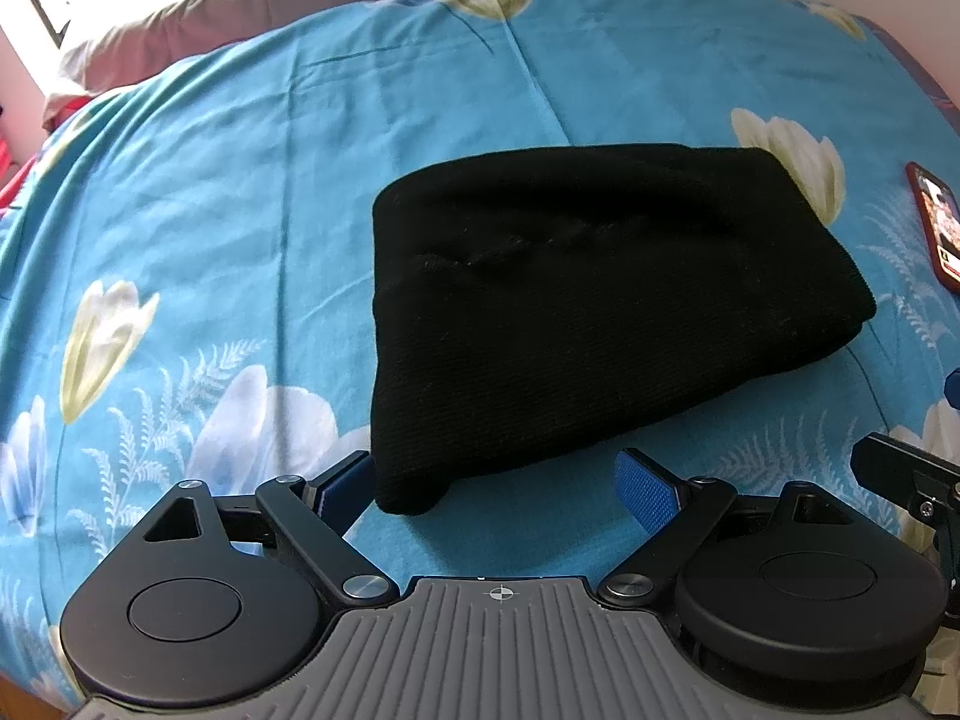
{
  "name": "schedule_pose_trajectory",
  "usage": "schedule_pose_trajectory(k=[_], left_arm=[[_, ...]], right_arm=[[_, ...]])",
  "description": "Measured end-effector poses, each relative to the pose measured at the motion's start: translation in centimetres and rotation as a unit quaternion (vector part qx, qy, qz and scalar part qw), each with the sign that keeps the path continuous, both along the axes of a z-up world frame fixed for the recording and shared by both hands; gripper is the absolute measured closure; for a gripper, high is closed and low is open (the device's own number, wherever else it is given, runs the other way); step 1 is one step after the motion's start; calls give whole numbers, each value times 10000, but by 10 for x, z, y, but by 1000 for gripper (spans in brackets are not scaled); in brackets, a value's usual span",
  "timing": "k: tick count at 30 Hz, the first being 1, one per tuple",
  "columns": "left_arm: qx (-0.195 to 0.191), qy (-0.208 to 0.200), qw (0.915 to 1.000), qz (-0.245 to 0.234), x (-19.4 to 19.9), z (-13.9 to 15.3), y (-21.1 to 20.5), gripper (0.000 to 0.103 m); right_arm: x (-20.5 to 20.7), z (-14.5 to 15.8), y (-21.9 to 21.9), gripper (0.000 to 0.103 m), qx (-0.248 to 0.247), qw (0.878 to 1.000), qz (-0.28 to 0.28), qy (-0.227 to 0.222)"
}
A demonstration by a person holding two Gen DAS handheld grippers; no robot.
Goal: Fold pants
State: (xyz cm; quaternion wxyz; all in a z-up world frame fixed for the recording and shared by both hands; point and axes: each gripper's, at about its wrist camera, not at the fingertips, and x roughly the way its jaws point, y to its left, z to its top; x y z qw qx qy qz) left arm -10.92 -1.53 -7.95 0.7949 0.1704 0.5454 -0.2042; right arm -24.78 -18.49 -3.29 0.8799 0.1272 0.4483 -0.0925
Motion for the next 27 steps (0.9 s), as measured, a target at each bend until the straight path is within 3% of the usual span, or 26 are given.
schedule_pose_trajectory(k=[27], left_arm=[[-162,146,9998,-8,6,-4,0,0]], right_arm=[[6,-2,2,13,17,10000,30,52]])
